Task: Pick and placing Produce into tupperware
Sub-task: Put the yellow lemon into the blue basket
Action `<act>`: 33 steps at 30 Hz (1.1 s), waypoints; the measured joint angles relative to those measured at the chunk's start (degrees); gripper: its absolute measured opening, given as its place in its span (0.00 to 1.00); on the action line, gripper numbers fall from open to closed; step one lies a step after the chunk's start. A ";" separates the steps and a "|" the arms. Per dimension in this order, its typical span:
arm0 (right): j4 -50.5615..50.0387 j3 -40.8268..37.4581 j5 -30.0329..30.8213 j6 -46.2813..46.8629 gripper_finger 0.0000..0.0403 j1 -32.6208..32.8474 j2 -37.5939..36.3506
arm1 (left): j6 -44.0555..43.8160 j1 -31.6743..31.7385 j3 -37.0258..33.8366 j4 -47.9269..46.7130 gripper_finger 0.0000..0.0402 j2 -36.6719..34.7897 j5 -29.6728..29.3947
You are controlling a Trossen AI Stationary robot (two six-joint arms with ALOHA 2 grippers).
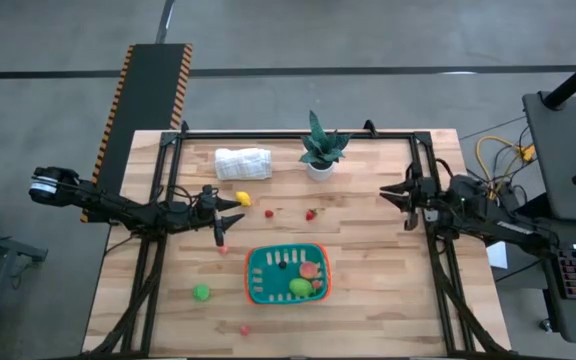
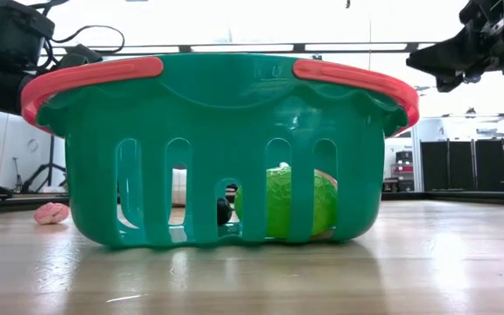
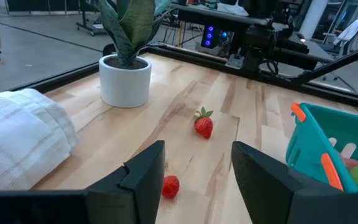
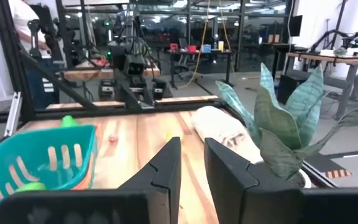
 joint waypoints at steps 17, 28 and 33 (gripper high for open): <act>10.65 -9.67 -5.25 9.51 0.16 2.02 0.65 | 3.36 0.02 0.00 0.18 0.43 -0.01 0.39; 8.34 -9.67 3.78 10.36 0.16 16.44 0.47 | 5.75 0.02 0.04 1.55 0.43 -0.07 0.39; 8.13 -9.67 8.76 9.44 0.16 20.36 1.19 | 5.71 0.02 0.04 1.53 0.43 -0.07 0.39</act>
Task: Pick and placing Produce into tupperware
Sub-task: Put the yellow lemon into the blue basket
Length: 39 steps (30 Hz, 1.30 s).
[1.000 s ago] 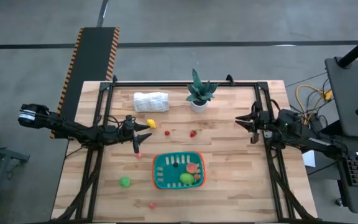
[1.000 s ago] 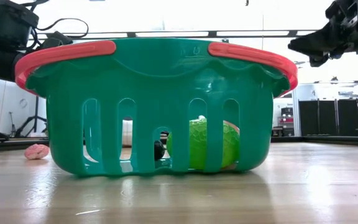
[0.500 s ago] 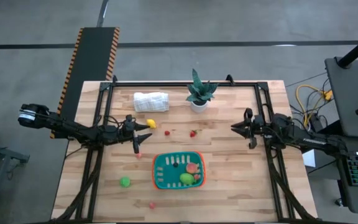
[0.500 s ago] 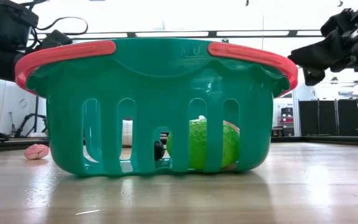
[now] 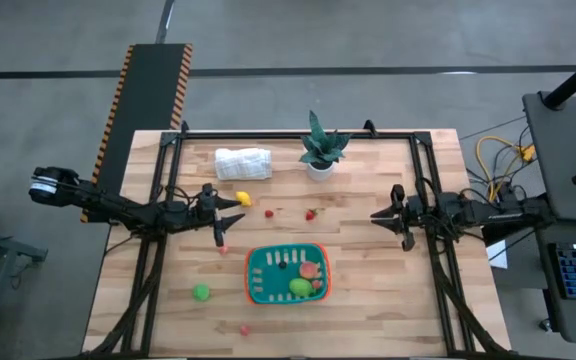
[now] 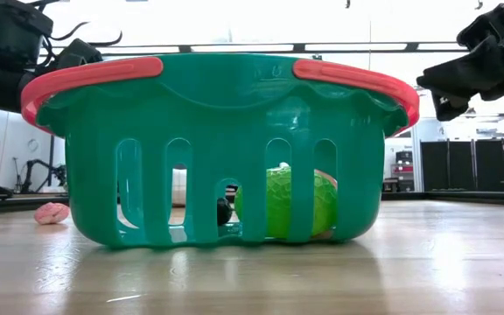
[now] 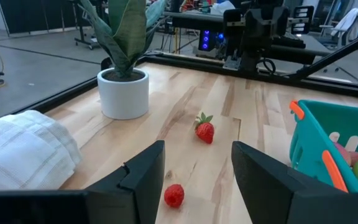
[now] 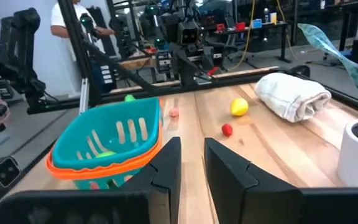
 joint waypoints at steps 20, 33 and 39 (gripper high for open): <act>-0.02 0.02 0.03 7.64 0.16 0.01 0.18 | 8.24 -0.02 2.44 0.67 0.62 0.07 6.36; -0.04 0.02 0.00 7.99 0.16 0.01 0.18 | 15.05 0.01 26.50 -52.63 0.78 0.47 7.32; -0.06 0.04 -0.02 7.99 0.16 0.01 0.18 | 17.55 0.01 38.27 -69.91 0.72 0.81 7.04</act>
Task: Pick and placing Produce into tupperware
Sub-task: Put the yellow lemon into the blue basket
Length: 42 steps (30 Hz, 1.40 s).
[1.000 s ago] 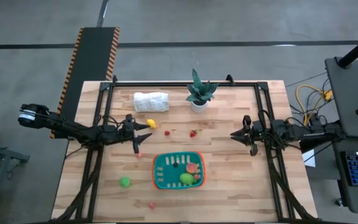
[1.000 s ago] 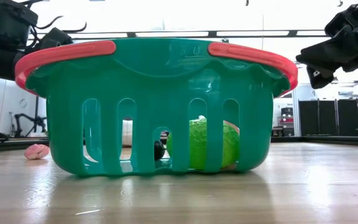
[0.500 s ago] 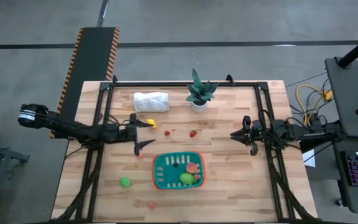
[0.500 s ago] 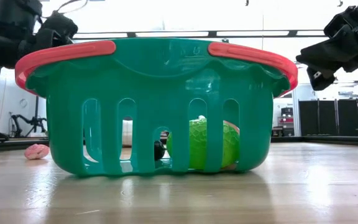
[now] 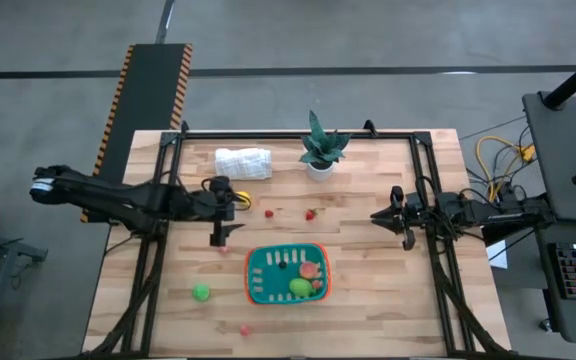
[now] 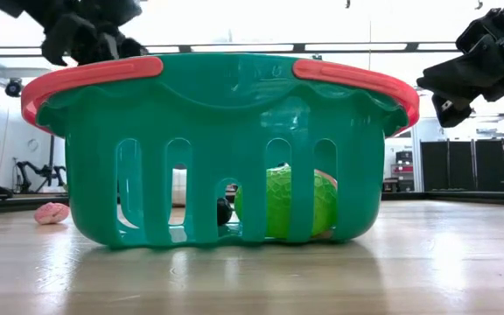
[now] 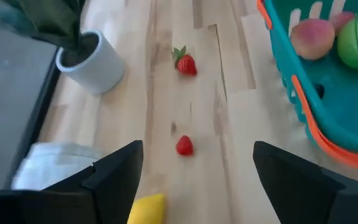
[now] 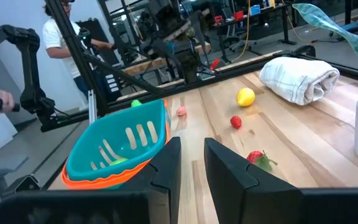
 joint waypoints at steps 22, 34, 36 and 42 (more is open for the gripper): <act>-0.05 0.00 -0.17 0.63 0.16 0.00 0.62 | 26.87 15.79 11.63 -20.99 0.71 18.32 2.93; -0.07 0.02 -0.46 1.47 0.16 0.00 3.28 | 34.10 18.01 11.63 -16.52 0.71 29.63 -0.42; -0.08 0.02 -0.50 2.80 0.16 0.00 3.84 | 36.04 18.01 11.61 -16.70 0.71 31.04 -0.56; -0.06 0.02 -0.66 3.56 0.16 0.00 5.01 | 38.32 18.21 11.58 -14.04 0.71 34.62 -1.59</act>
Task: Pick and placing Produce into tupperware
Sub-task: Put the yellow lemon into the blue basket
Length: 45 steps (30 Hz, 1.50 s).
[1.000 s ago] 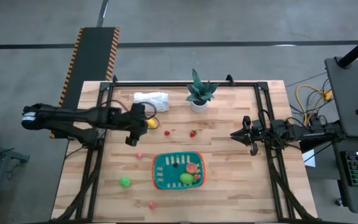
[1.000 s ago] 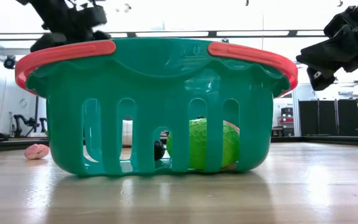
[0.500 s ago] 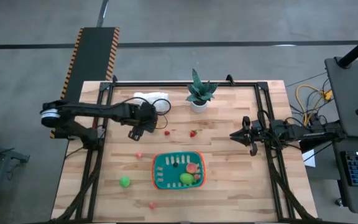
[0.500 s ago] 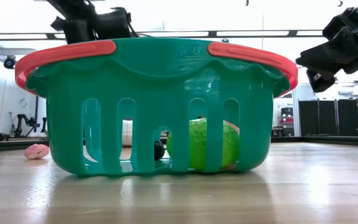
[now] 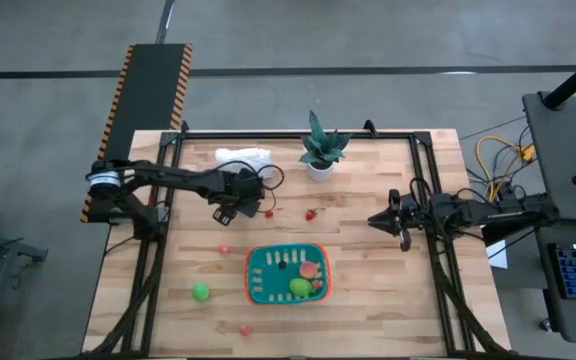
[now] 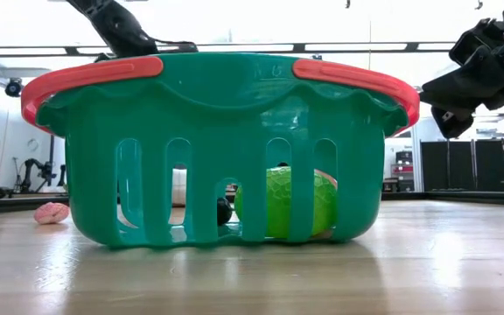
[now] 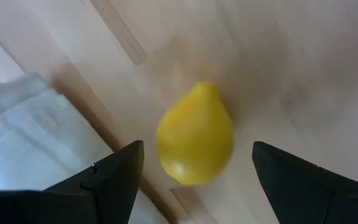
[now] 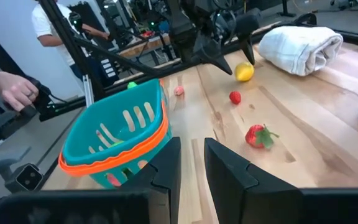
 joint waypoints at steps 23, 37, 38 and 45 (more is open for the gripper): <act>0.00 0.02 -1.31 0.45 0.16 0.00 2.01 | 4.52 0.97 -0.04 2.52 0.65 4.75 0.11; 0.04 0.02 -1.29 0.46 0.16 0.00 2.01 | 2.62 1.00 -0.13 2.29 0.45 4.53 0.26; 0.04 0.02 -1.29 0.46 0.16 0.00 2.01 | 2.60 1.00 -0.13 2.29 0.45 4.53 0.26; 0.04 0.02 -1.29 0.46 0.16 0.00 2.01 | 1.81 1.01 -0.12 2.62 0.45 3.74 -0.01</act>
